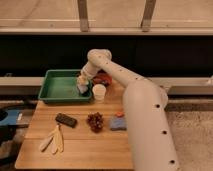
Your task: Wipe tray with towel
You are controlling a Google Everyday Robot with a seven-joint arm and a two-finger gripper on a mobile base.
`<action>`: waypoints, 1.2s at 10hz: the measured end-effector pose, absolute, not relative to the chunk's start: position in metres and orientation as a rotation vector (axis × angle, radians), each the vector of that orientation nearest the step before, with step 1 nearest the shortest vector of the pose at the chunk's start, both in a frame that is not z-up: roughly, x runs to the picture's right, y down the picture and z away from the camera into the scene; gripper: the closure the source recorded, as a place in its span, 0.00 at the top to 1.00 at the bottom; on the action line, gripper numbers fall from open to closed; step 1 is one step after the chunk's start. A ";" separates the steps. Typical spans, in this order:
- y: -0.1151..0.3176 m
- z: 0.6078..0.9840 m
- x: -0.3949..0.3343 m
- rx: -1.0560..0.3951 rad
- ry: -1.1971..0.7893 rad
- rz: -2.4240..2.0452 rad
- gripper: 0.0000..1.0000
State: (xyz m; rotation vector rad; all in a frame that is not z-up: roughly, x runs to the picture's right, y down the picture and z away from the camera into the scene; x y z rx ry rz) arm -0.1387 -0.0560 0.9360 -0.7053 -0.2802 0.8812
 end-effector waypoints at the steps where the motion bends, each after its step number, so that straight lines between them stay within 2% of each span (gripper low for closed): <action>1: -0.061 0.940 -0.151 -0.706 -0.292 0.870 0.00; 4: -0.069 0.947 -0.200 -0.724 -0.341 0.803 0.00; 8: -0.043 0.914 -0.237 -0.760 -0.407 0.710 0.00; 12: -0.010 0.886 -0.198 -0.760 -0.356 0.760 0.00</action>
